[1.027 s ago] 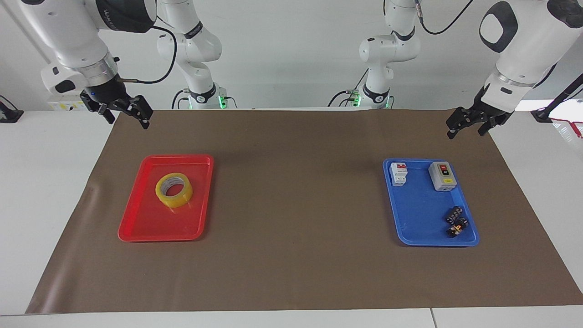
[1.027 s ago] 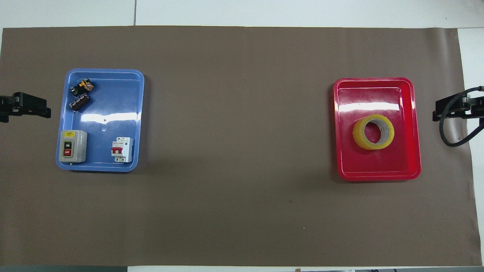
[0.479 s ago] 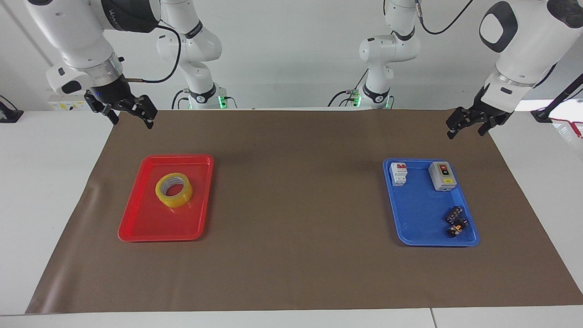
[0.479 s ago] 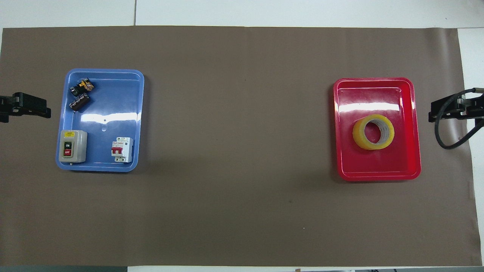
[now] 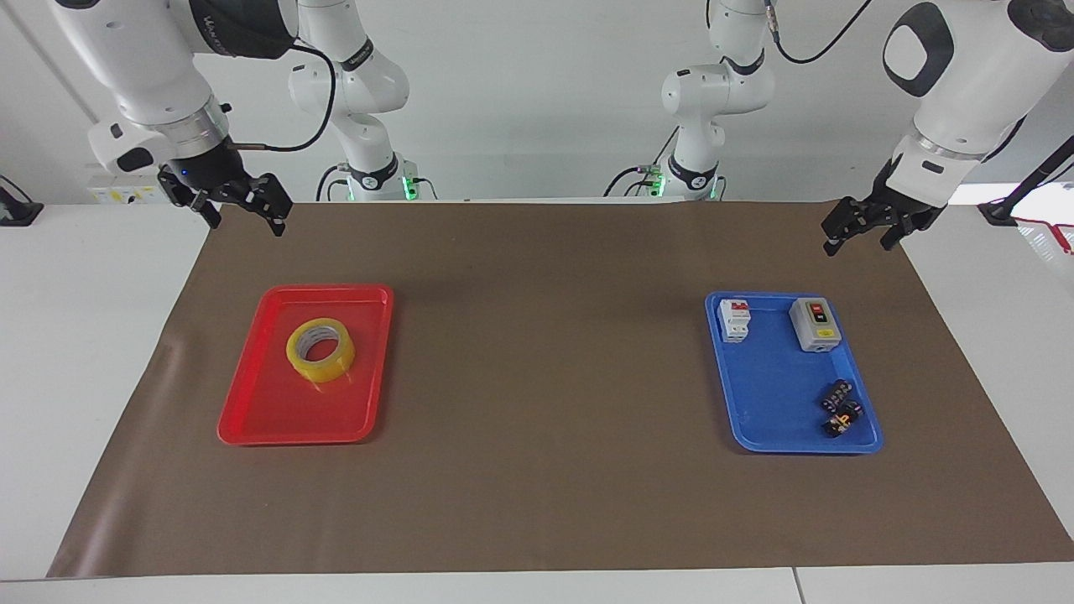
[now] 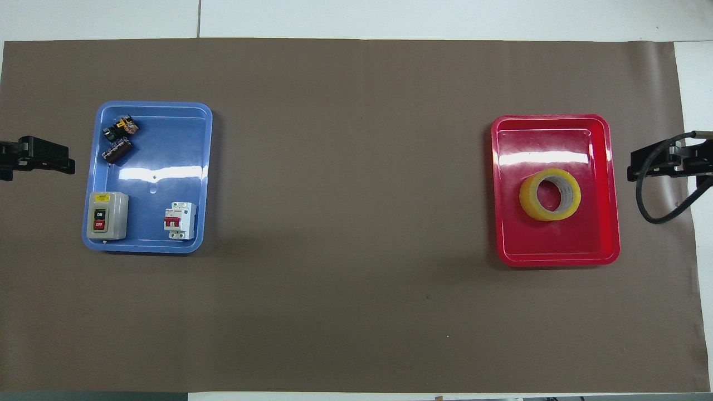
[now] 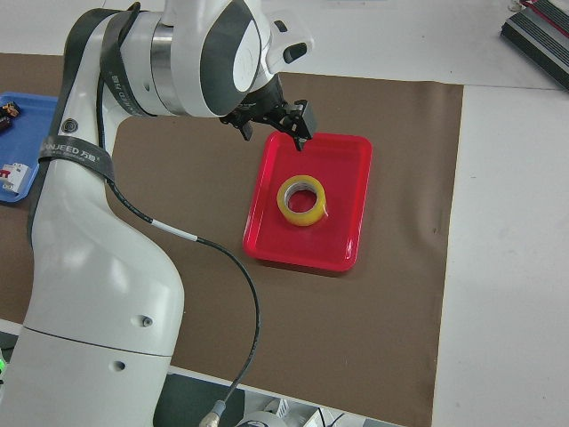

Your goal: Place and move tape with both arms

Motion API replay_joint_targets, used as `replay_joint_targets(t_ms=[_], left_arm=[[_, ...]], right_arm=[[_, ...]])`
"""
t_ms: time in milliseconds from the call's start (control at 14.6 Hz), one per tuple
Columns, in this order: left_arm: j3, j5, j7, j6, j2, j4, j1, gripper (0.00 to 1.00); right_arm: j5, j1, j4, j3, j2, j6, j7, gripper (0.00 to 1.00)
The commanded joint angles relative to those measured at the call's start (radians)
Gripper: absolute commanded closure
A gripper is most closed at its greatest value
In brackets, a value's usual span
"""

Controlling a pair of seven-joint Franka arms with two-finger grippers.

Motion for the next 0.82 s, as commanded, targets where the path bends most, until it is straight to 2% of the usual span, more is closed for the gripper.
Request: replay_joint_targets(t_ms=[0, 274, 753], left_arm=[[0.001, -0.019, 0.014, -0.017, -0.004, 0.008, 0.003, 0.00], [0.000, -0.019, 0.014, -0.017, -0.004, 0.008, 0.003, 0.00], [0.001, -0.019, 0.014, -0.017, -0.004, 0.008, 0.003, 0.00]], right_arm=[[0.009, -0.007, 0.045, 0.010, 0.006, -0.030, -0.020, 0.00], [0.041, -0.007, 0.054, 0.011, 0.020, -0.028, -0.020, 0.00], [0.025, -0.005, 0.040, 0.013, 0.015, -0.015, -0.058, 0.00]])
